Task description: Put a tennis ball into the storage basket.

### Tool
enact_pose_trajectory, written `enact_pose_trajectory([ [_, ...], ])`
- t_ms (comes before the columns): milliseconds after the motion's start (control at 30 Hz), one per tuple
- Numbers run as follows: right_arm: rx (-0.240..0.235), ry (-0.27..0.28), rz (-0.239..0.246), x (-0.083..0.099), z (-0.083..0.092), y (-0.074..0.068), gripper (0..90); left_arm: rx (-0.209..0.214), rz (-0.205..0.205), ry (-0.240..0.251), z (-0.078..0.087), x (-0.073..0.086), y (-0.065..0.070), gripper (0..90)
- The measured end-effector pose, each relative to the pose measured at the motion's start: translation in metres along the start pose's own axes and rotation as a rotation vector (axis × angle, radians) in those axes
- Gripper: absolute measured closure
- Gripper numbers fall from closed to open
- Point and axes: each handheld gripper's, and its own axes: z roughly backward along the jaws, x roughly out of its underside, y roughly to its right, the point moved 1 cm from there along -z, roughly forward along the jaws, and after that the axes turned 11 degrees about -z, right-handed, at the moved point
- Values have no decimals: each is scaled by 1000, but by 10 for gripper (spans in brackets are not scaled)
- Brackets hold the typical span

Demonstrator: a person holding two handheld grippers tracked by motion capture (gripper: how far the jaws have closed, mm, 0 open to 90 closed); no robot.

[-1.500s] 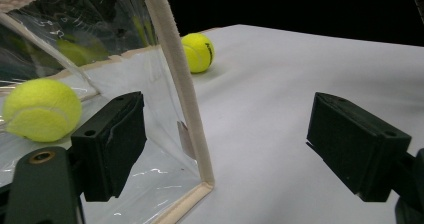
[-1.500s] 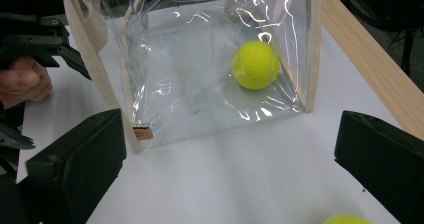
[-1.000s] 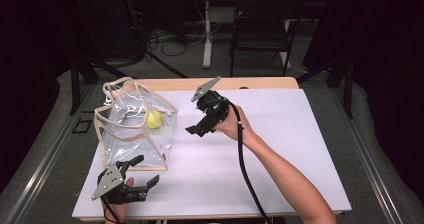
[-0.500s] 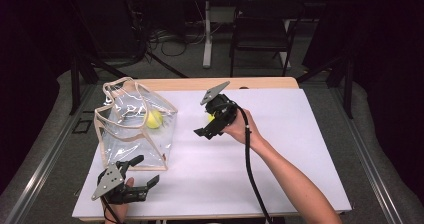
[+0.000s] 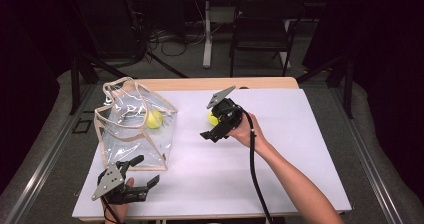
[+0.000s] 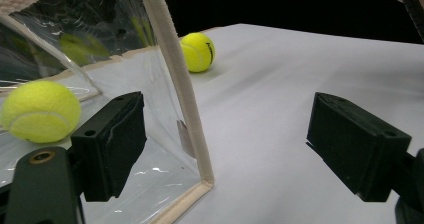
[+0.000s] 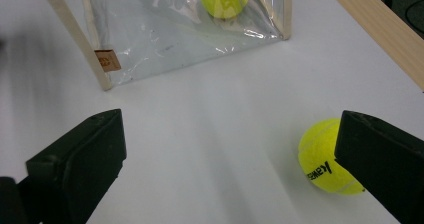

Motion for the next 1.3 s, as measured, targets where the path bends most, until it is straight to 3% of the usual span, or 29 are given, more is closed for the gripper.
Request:
enact_pose_trajectory([
  [633,28,-35,-36,23,-5,14,0,-1,-3,-6,0,0,0,156],
  [1300,93,-68,-111,34,-12,50,0,2,-5,-6,-1,0,0,156],
])
